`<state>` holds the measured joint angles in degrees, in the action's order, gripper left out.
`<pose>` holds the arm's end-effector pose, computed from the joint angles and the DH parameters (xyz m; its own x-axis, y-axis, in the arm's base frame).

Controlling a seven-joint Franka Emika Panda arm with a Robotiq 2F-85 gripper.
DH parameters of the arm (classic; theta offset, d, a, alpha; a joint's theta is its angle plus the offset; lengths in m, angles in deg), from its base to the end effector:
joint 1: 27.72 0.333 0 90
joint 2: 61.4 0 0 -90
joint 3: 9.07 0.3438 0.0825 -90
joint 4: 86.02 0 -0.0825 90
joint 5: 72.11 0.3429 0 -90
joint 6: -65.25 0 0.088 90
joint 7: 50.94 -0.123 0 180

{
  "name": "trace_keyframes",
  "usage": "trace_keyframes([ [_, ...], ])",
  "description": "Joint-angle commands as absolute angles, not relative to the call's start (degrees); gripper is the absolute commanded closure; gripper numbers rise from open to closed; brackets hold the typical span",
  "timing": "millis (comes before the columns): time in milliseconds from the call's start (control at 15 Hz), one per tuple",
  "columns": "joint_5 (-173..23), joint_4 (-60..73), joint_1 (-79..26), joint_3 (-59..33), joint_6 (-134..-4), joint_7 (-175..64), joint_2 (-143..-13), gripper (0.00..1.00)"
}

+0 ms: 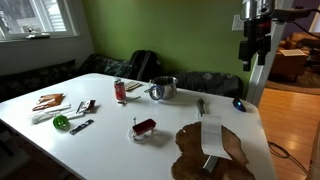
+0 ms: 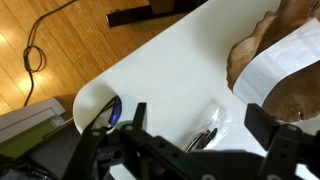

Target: Put the glasses on the bowl

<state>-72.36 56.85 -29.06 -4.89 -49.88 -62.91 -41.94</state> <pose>0.3639 0.0186 0.4300 0.9769 -0.1648 -0.1359 -0.1583 -0.9857 0.0574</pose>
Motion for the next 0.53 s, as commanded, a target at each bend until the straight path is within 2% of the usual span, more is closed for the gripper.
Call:
trace_keyframes([
  [0,-72.5,56.79,-28.64,-5.31,-49.8,-63.01,-41.96,0.0],
  [467,-81.08,58.82,-38.87,-10.34,-79.61,-77.43,-54.64,0.0],
])
